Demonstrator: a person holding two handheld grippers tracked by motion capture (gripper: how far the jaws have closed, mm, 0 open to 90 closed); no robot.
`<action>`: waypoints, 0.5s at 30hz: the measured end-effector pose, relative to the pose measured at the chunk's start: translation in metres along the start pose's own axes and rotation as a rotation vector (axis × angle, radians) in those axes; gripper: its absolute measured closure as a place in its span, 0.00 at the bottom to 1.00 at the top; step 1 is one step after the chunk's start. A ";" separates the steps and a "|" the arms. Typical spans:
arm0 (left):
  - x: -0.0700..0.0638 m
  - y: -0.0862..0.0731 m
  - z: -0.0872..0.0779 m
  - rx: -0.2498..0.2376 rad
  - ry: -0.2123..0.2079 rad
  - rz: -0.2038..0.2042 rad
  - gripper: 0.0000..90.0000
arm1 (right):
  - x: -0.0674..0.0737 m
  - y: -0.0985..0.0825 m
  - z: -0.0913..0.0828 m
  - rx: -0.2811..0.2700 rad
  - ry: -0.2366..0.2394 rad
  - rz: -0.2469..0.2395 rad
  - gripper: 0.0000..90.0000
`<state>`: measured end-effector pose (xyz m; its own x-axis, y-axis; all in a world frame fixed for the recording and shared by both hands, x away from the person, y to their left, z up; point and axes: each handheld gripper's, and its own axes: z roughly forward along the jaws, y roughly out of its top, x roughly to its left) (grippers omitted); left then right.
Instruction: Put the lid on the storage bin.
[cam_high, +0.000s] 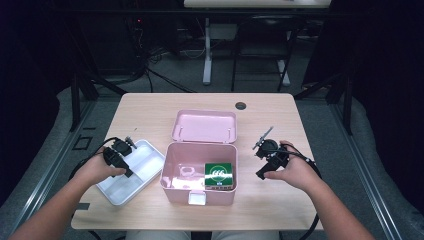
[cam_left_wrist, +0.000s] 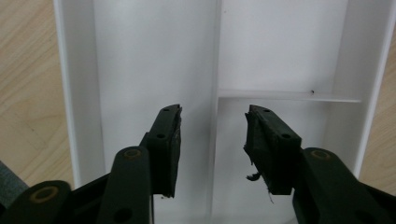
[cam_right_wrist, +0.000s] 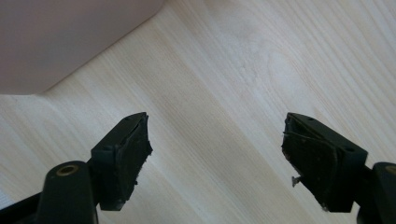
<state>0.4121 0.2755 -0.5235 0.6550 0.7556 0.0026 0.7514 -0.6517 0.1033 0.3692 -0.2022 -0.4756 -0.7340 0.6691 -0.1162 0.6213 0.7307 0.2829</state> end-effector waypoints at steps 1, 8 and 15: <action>0.000 0.001 0.001 -0.002 -0.001 0.000 0.65 | 0.000 -0.001 0.000 0.001 -0.003 0.011 0.26; -0.001 0.005 0.009 0.027 0.006 0.009 0.75 | -0.001 -0.002 0.002 -0.003 -0.004 0.004 0.27; 0.000 0.007 0.015 0.046 0.012 0.020 0.82 | -0.001 -0.002 0.005 0.001 -0.004 0.008 0.27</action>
<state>0.4188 0.2696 -0.5377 0.6689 0.7432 0.0160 0.7415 -0.6686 0.0569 0.3696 -0.2034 -0.4806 -0.7279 0.6755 -0.1174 0.6276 0.7254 0.2828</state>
